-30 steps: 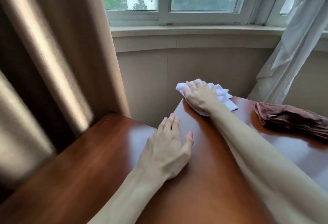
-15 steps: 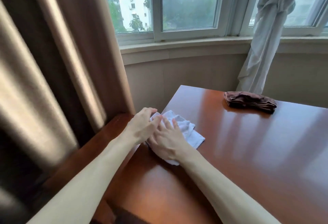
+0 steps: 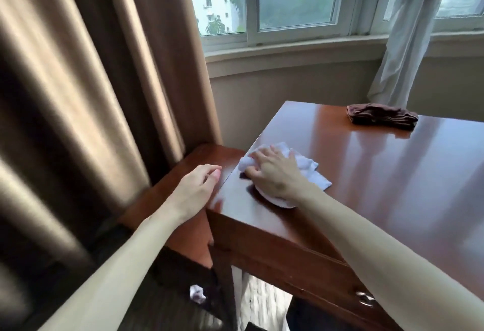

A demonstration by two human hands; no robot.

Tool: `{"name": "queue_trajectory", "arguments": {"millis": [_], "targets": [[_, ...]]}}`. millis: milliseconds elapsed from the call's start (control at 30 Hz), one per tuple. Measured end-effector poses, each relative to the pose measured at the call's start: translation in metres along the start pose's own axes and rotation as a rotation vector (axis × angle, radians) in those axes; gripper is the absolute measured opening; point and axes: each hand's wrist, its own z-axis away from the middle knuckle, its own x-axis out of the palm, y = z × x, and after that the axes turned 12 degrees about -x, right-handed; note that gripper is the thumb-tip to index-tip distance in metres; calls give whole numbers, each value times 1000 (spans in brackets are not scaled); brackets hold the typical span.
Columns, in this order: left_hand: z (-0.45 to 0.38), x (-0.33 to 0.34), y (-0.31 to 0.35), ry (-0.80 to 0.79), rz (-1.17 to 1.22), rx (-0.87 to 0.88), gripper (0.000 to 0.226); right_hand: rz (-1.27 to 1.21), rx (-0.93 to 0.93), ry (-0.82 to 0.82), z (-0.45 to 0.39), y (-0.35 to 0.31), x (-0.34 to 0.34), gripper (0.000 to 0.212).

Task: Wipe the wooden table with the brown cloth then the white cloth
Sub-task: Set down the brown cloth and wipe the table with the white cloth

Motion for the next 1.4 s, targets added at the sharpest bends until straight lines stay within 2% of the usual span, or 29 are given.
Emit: {"name": "queue_trajectory", "arguments": {"millis": [67, 167, 233, 300, 400, 433, 533, 600, 667, 700, 767, 800, 867, 967, 1033, 1100, 1133, 1200, 1233, 1333, 1400], "targets": [[5, -7, -15, 22, -18, -7, 32, 34, 26, -33, -3, -16, 11, 83], [2, -7, -28, 54, -27, -30, 32, 35, -155, -70, 33, -55, 26, 60], [-2, -4, -28, 77, -38, -46, 31, -19, -196, -35, 37, -58, 28, 52], [-2, -2, -27, 98, -62, -48, 31, -7, -120, -29, 3, -42, 28, 50], [11, -4, -21, 140, -99, -14, 41, 65, 93, -20, -32, -39, 32, 50], [15, -5, -19, 166, -90, -3, 43, 85, 82, 1, -29, -51, 38, 49], [20, -6, -7, 191, -60, -6, 47, 24, -135, 19, 18, -92, 53, 50], [18, -3, 0, 181, -50, -14, 47, 7, -168, 56, 30, -86, 47, 49], [19, 0, 5, 180, -58, 0, 40, 59, -71, 65, -1, -51, 39, 43], [21, 2, 5, 182, -68, 12, 35, 51, 38, 44, -17, -35, 32, 41], [27, 5, -3, 196, -66, 17, 30, 57, 229, 45, -30, -16, 26, 46], [30, 7, -4, 201, -47, 9, 30, 84, 254, 61, -29, -17, 29, 50], [26, 13, -1, 195, 11, -24, 34, 81, 215, 90, -11, -40, 36, 57], [4, 25, 17, 113, 40, -119, 39, 38, -15, 89, 40, -75, 42, 65], [-8, 33, 31, 42, 20, -169, 41, -1, -88, 76, 52, -61, 32, 60], [-12, 39, 39, 0, -29, -158, 43, 59, -19, 41, 30, -13, 17, 49], [-9, 40, 40, -17, -58, -137, 45, 96, 106, 20, 17, 12, 6, 47], [-4, 40, 37, -3, -107, -89, 47, 126, 344, 12, 5, 42, -5, 53], [-6, 39, 36, 21, -114, -70, 47, 137, 365, 27, 3, 43, -2, 58], [-27, 46, 46, 51, -81, -71, 44, 94, 123, 2, 22, 8, 13, 66], [-50, 63, 62, -5, -149, -84, 45, 44, -20, -25, 41, 0, 11, 73]]}}
